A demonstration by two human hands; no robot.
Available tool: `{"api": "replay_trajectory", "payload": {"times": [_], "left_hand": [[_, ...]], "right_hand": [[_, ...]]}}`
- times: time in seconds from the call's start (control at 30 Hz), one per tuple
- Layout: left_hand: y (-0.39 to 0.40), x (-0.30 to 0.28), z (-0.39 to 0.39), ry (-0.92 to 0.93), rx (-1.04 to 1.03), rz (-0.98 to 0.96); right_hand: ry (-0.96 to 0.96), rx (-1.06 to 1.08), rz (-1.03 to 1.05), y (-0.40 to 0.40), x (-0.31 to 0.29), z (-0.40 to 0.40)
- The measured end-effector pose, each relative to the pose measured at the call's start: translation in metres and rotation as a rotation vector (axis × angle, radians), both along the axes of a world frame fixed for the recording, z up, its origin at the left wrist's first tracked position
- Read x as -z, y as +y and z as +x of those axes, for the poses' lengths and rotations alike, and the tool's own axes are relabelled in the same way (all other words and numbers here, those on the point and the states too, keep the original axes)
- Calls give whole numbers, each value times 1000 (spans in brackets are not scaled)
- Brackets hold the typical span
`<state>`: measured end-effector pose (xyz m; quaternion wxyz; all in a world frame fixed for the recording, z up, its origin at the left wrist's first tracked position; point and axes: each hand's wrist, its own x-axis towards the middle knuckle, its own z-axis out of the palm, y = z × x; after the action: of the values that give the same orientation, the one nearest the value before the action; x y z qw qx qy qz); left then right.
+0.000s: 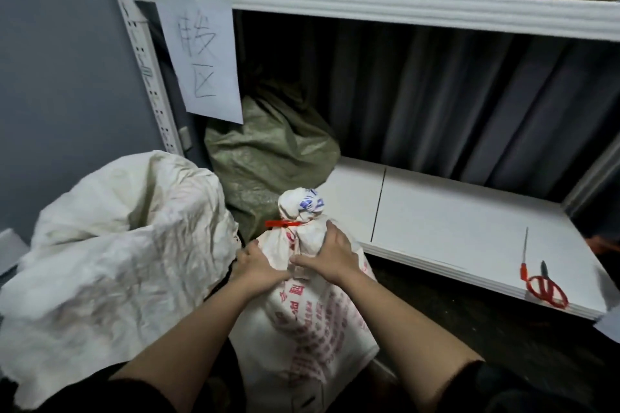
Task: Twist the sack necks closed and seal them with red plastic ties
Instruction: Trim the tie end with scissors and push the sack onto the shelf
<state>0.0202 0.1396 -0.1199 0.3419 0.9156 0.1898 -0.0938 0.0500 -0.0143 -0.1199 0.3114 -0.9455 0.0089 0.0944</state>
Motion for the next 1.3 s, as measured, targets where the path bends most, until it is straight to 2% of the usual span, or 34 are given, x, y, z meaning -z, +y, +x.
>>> {"api": "replay_trajectory", "payload": {"times": [0.07,0.13,0.23,0.3,0.4,0.53,0.67,0.73,0.8,0.93,1.0,1.17,1.3], "left_hand": [[5,20,1,96,24,-96],[5,38,8,108,10,-167],[2,56,24,-32,-34,-191],[1,54,31,-138,-34,-302],[1,44,33,-151,10,-470],[-3,27,31,-144,66,-530],[-7,-3,22,-380,-90,-591],[-1,-14,18,-438,-145,-505],[8,-17,20,-367,-109,-307],[16,-23,5,15,150,-134],[15,-23,-2,112,221,-40],[20,-35,0,170,149,-27],[3,-50,2,25,183,-44]], "right_hand": [[16,42,41,11,11,4],[20,105,130,22,18,8],[45,165,228,34,24,19],[64,175,217,38,27,26],[45,240,267,36,28,37],[-97,210,324,43,15,31],[-294,365,410,47,-23,18],[-343,425,434,40,-46,12],[-395,448,458,33,-67,4],[-495,418,563,21,-114,-16],[-524,368,557,14,-136,-23],[-578,376,618,-6,-177,-32],[-617,325,636,-6,-201,-36]]}}
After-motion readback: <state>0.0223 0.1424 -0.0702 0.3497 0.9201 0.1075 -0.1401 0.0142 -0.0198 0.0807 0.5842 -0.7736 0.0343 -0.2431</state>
